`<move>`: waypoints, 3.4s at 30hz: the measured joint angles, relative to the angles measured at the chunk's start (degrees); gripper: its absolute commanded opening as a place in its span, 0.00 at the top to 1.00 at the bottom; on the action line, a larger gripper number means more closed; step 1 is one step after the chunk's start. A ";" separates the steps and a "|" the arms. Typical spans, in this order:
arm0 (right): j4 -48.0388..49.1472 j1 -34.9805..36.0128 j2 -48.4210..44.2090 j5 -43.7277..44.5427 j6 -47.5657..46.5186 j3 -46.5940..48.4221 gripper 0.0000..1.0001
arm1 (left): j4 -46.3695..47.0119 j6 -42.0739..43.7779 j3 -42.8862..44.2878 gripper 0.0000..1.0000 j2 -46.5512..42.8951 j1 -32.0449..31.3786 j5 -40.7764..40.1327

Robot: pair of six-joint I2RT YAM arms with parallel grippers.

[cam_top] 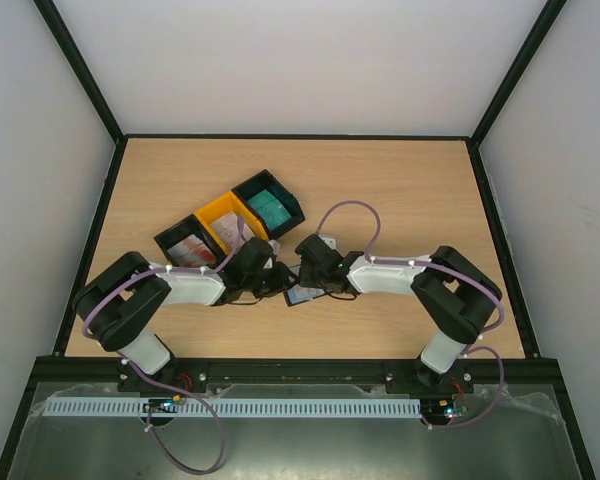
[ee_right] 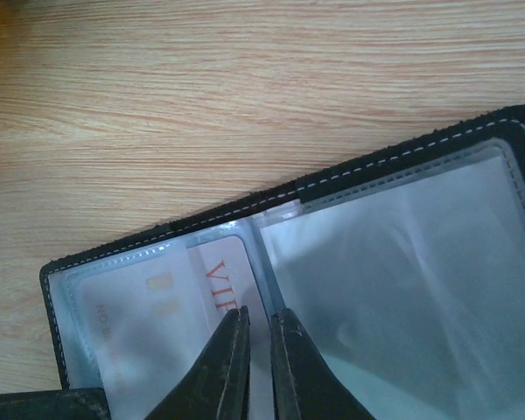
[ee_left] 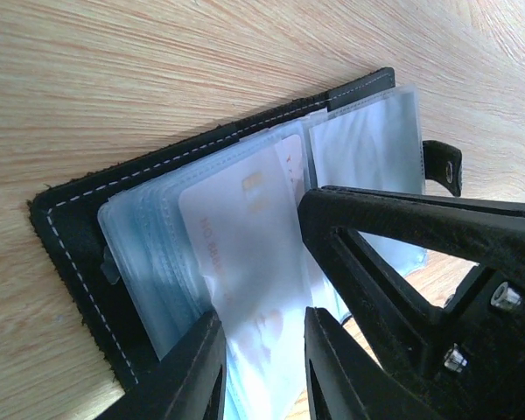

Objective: Put the credit cards into the card holder
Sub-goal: Turn over the card slot in the card holder.

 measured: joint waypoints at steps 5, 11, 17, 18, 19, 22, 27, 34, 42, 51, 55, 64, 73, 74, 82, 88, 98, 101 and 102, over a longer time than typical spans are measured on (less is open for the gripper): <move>3.06 -0.61 -2.10 -2.10 0.48 -3.23 0.91 | 0.11 0.11 0.00 0.70 -0.04 0.00 0.15; 8.52 -2.40 -4.22 -6.58 2.32 -7.56 0.91 | 1.31 -0.26 -0.39 0.67 -0.28 0.00 0.72; 11.50 -3.61 -5.86 -10.45 4.11 -10.45 0.91 | 3.50 -2.82 -2.03 0.62 -1.11 -0.13 1.14; 11.56 -3.63 -6.10 -11.45 4.33 -10.75 0.91 | 3.41 -3.21 -2.16 0.61 -1.53 -0.24 0.83; 11.67 -3.63 -6.21 -12.15 4.50 -10.95 0.91 | 3.28 -3.50 -2.32 0.61 -2.05 -0.46 0.28; 12.17 -3.67 -6.38 -13.70 4.50 -11.37 0.91 | 2.43 -4.24 -2.38 0.60 -3.74 -1.20 -1.84; 13.40 -3.67 -6.43 -16.50 4.02 -12.20 0.91 | -0.44 -6.19 -2.38 0.56 -4.83 -2.10 -6.45; 14.51 -3.63 -6.73 -17.68 2.47 -13.09 0.91 | -0.63 -7.54 -2.27 0.56 -4.37 -2.58 -7.26; 15.41 -3.65 -7.34 -17.64 2.10 -14.12 0.91 | -0.07 -10.34 -2.25 0.60 -3.56 -2.69 -5.07; 15.87 -3.65 -9.09 -16.39 2.36 -15.89 0.92 | 0.46 -10.64 -2.23 0.60 -3.56 -3.32 -2.45; 15.28 -3.65 -10.58 -15.72 2.58 -16.92 0.92 | 1.38 -10.69 -1.97 0.60 -3.54 -3.72 -1.03; 17.38 -3.65 -12.17 -16.31 4.96 -18.25 0.91 | 5.14 -10.93 -1.46 0.60 -3.56 -3.96 0.96; 18.62 -3.37 -13.57 -14.75 6.93 -20.85 0.90 | 8.70 -10.62 0.44 0.60 -1.64 -5.29 4.33; 18.62 -3.19 -13.68 -14.51 7.06 -21.00 0.89 | 9.01 -10.49 0.81 0.59 -1.31 -5.40 4.63; 15.41 -3.04 -17.88 -9.94 7.54 -21.77 0.86 | 9.33 -9.33 3.10 0.59 1.33 -5.57 5.95; 10.36 -2.97 -24.46 -3.43 7.54 -21.75 0.84 | 8.39 -7.87 4.24 0.58 2.47 -5.57 5.86; -2.80 -2.99 -37.79 8.61 6.34 -20.55 0.66 | 0.48 -3.19 8.22 0.45 3.43 -5.62 2.89; -6.01 -2.99 -39.21 9.29 4.50 -18.03 0.60 | -6.86 1.16 12.17 0.38 0.24 -5.68 -0.76; -6.88 -2.97 -39.45 9.22 3.91 -17.05 0.58 | -9.35 2.95 13.46 0.35 -1.36 -5.68 -2.23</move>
